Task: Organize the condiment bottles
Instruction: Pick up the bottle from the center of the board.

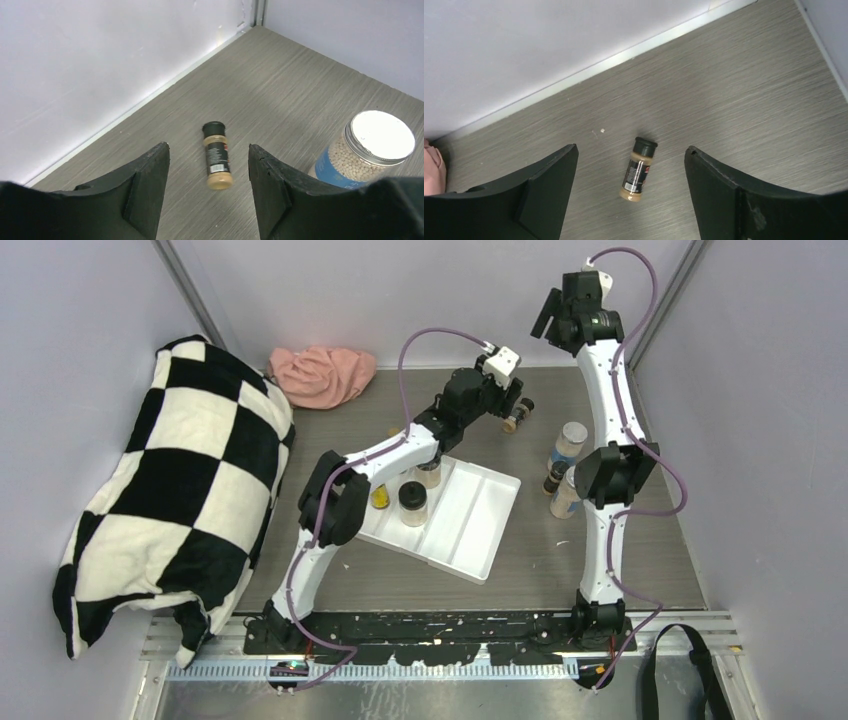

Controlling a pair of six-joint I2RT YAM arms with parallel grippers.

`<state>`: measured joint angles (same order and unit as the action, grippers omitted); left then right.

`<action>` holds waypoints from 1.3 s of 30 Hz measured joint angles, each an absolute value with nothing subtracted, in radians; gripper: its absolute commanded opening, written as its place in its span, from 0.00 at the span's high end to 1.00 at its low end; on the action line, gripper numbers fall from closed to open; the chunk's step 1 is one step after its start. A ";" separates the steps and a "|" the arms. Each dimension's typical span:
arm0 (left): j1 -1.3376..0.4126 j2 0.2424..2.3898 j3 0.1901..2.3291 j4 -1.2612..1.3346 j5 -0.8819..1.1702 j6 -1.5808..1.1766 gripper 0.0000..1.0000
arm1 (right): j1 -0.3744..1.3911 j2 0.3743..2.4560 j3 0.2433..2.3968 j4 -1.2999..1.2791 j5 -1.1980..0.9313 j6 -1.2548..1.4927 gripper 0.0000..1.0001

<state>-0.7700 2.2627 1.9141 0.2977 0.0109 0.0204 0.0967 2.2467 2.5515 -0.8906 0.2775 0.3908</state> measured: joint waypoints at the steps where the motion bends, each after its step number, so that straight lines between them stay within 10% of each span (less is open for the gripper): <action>1: -0.770 2.251 1.915 0.286 0.004 0.030 0.40 | 0.097 2.272 2.594 -0.920 0.272 0.398 0.19; 39: -0.779 1.911 1.788 0.084 -0.021 0.027 0.41 | 0.168 2.435 2.519 -1.232 0.319 0.610 0.28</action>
<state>-0.7788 1.9106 1.7878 0.0841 -0.0212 0.0269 0.1684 2.4348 2.5187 -1.2316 0.3195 0.6098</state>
